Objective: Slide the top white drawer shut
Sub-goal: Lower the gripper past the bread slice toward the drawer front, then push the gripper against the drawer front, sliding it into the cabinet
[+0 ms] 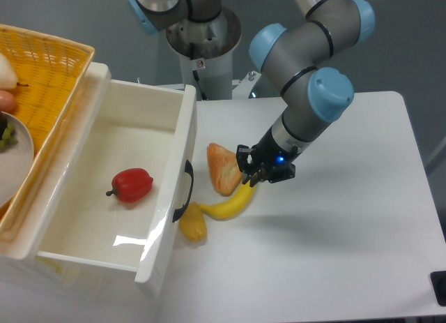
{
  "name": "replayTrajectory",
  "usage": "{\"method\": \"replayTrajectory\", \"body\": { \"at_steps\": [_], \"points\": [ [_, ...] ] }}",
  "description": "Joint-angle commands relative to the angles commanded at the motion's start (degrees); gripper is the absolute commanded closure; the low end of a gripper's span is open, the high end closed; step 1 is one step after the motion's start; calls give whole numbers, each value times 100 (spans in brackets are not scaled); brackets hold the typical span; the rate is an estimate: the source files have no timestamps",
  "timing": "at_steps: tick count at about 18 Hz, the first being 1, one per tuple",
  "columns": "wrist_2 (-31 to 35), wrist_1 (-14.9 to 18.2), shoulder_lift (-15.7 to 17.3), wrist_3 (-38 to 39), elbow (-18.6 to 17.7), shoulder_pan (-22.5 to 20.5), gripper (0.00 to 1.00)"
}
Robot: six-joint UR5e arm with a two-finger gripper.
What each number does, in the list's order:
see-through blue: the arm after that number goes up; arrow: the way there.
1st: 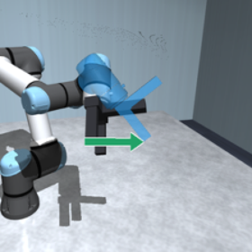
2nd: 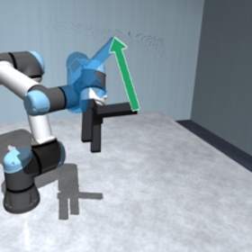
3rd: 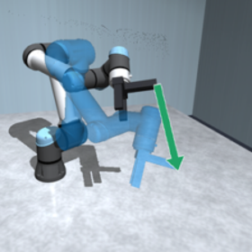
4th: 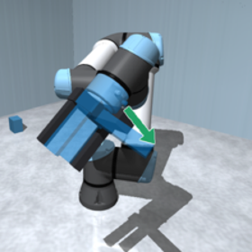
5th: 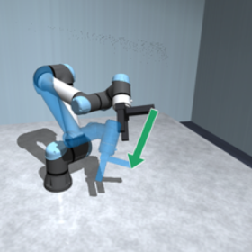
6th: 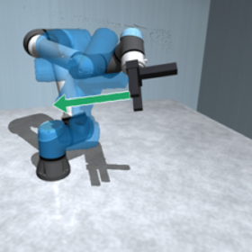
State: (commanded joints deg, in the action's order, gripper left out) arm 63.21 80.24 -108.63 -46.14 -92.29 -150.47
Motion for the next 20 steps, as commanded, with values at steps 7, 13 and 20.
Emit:
{"method": "replayTrajectory", "body": {
  "at_steps": [7, 13, 20],
  "points": [
    [-485, 18, 9, 18, 79, 175, 89],
    [-687, 18, 79, 193, 105, 413, 89],
    [-916, 0, 70, 290, 123, 615, 89]
  ]
}}
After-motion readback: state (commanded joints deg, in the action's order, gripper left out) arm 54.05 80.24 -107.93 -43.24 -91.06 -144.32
